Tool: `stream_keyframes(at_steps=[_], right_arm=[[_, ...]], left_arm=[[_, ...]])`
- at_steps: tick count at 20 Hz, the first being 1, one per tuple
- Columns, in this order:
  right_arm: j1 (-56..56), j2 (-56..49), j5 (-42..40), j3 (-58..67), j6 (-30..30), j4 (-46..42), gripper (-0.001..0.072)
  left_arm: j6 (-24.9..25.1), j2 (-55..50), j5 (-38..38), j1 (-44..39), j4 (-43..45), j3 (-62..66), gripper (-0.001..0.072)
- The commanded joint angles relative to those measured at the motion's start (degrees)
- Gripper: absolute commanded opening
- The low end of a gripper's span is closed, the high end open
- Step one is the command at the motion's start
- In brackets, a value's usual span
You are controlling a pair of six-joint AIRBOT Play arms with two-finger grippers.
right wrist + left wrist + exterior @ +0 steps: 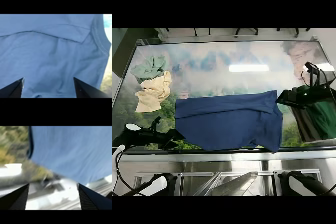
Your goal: Fold the shirts.
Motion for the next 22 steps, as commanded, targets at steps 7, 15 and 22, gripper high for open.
stream_keyframes(at_steps=[7,15,22], right_arm=[[-1.49,1.22,4.55,-2.38,-2.43,-5.16,0.0702],[-21.0,1.68,1.77,-33.55,-11.54,2.67,0.0702],[-21.7,1.57,-3.67,-46.73,-16.98,9.88,0.0702]], left_arm=[[3.69,-2.38,6.49,-10.73,-5.49,2.21,0.0017],[-0.22,12.26,-2.95,-1.66,4.37,2.8,0.0017],[-0.15,5.81,-6.84,-1.57,4.37,3.78,0.0017]])
